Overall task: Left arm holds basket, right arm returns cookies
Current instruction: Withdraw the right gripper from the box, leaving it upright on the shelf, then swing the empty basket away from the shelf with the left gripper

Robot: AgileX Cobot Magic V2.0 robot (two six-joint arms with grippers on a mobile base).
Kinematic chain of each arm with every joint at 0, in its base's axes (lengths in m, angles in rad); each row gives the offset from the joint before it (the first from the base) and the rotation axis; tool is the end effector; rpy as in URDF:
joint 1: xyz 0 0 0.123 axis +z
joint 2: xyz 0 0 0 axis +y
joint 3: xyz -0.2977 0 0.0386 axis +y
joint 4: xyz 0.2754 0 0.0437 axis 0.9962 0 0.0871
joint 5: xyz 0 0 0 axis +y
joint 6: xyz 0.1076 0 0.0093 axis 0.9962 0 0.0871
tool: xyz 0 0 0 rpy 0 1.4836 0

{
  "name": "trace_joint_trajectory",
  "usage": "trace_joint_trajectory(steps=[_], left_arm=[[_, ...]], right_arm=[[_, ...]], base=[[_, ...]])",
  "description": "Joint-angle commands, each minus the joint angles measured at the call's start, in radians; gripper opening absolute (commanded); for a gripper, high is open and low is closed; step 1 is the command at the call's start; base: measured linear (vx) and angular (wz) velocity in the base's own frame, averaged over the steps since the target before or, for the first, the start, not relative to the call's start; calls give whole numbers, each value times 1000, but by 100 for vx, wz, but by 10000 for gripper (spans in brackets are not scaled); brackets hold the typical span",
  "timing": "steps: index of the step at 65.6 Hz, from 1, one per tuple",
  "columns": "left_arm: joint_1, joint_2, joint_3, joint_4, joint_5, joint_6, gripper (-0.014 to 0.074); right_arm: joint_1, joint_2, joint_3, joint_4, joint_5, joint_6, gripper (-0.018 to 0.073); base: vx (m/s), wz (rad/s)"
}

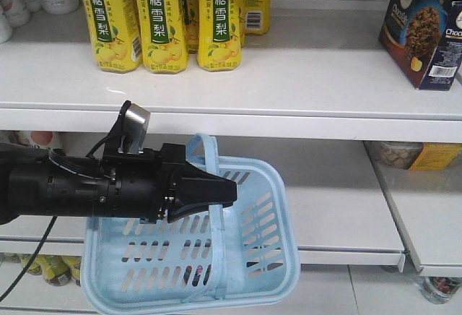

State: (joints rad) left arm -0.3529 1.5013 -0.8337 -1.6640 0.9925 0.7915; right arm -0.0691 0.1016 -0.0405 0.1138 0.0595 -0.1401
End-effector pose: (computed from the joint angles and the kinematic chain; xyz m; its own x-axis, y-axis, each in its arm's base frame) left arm 0.2645 -0.1934 0.2612 -0.9630 -0.1235 -0.2397 0.2000 0.2692 -0.9421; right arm 0.0931 -0.0057 0.2147 -0.0346 -0.0242 -0.9991 0.0614 0.9978 -0.0263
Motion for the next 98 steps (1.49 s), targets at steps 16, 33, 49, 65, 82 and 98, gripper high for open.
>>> trace_joint_trajectory(steps=[16,33,49,65,82,98], left_arm=[[-4,-41,-33,-109,53,7,-3],[-4,-41,-33,-109,53,7,-3],[-19,-43,-33,-109,57,7,-3],[-39,-223,74,-91,90,60,-3],[-38,-521,314,104,-159,135,-3],[-38,-885,531,464,-551,6,-3]], right_arm=[[-5,9,-29,-3,-76,-1,-11],[-5,9,-29,-3,-76,-1,-11],[-5,9,-29,-3,-74,-1,-11],[-5,9,-29,-3,-74,-1,-11],[-5,9,-29,-3,-74,-1,-11],[-5,9,-29,-3,-74,-1,-11]], base=[[0,0],[0,0],[0,0],[0,0],[0,0],[0,0]])
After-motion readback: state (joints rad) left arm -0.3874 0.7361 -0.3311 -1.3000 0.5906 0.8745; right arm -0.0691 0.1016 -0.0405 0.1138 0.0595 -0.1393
